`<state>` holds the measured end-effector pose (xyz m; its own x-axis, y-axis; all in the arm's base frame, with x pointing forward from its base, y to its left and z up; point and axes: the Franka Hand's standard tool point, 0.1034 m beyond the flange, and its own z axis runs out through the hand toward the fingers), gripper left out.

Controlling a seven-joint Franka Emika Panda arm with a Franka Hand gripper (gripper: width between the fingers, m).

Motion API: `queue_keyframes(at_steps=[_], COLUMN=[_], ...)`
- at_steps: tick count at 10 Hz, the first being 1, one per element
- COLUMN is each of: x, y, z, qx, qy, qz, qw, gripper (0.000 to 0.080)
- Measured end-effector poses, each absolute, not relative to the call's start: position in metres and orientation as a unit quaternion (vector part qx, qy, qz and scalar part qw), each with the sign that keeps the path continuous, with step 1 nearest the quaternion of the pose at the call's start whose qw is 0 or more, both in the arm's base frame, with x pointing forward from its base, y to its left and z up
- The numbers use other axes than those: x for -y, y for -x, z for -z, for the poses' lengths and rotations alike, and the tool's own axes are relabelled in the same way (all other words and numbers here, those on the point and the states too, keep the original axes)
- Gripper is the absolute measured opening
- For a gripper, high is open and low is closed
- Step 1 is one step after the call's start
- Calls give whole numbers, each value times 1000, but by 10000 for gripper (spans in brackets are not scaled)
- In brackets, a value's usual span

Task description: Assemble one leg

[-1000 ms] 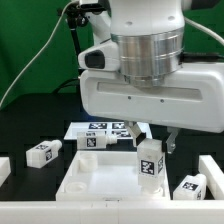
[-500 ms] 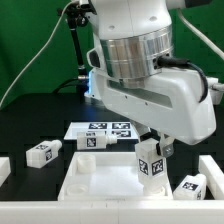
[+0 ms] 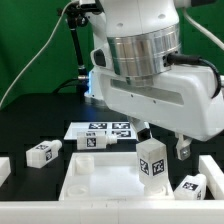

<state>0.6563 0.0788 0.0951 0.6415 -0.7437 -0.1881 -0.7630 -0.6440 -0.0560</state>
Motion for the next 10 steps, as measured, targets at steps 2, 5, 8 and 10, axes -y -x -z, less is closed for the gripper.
queue_keyframes(at_steps=[2, 5, 8, 10], x=[-79, -75, -71, -70], y=[-656, -662, -664, -664], z=[-95, -96, -93, -91], qx=[-344, -172, -8, 80], qy=[934, 981, 996, 993], qz=[-69, -40, -21, -15], qw=[71, 76, 81, 83], gripper=[648, 649, 649, 649])
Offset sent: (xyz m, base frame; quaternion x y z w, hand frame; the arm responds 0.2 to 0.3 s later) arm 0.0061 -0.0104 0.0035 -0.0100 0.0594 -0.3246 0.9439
